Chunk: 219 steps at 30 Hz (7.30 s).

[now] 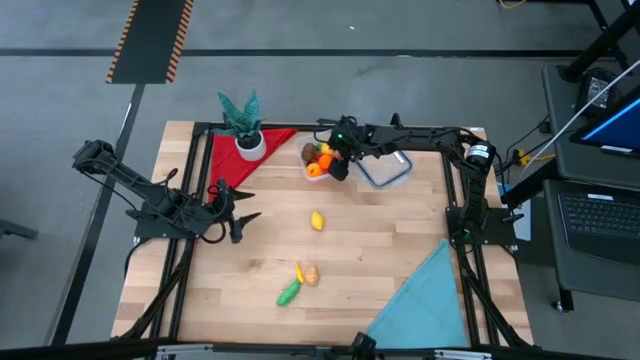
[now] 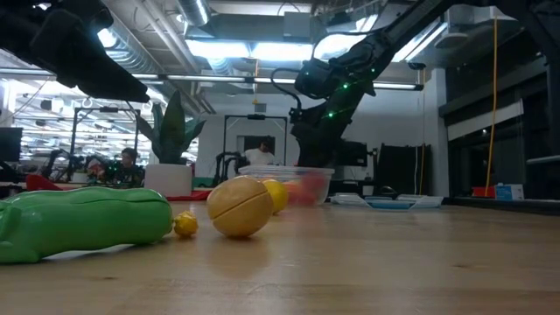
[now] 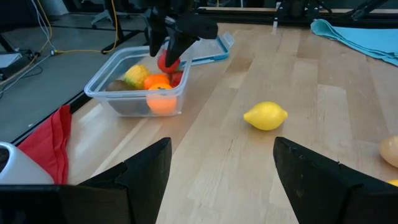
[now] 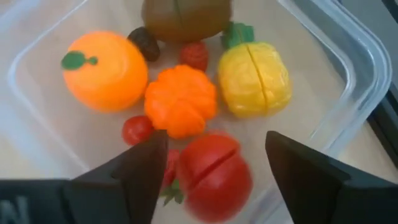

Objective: Pick and placing Produce into tupperware
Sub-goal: Put the green pea into the transparent container

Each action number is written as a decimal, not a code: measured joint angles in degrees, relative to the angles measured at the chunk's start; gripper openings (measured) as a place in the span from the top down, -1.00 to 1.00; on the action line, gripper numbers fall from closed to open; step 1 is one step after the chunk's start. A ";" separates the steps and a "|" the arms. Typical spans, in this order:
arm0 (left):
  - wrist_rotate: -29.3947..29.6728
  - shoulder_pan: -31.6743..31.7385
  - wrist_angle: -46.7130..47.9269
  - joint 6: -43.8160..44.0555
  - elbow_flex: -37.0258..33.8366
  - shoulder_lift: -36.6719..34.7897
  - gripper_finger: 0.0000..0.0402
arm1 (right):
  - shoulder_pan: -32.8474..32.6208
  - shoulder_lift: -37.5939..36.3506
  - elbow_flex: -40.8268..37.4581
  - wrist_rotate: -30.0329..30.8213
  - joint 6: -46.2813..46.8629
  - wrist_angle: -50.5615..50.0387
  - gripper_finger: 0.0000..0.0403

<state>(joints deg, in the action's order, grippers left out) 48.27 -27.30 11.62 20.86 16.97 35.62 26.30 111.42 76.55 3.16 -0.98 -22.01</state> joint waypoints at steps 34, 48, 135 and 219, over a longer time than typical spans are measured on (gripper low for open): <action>0.02 -10.11 -0.95 -2.24 0.02 -0.44 -0.36 | -12.21 -34.54 -35.99 -0.28 -2.67 36.77 -0.45; -12.85 -12.27 -2.64 5.62 0.02 -0.37 -0.36 | -21.02 -42.21 -51.35 -0.31 -2.05 52.26 -0.45; -26.34 -12.78 35.83 56.58 64.59 72.50 -0.36 | -21.02 -42.14 -51.63 -0.38 0.57 45.72 -0.45; -29.63 -9.82 38.18 53.91 68.57 86.48 0.38 | -21.02 -42.10 -51.63 -0.44 3.72 39.38 -0.45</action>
<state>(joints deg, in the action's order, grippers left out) 18.65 -37.12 49.80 74.77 85.55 122.10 5.28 69.32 24.93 2.72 2.74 17.37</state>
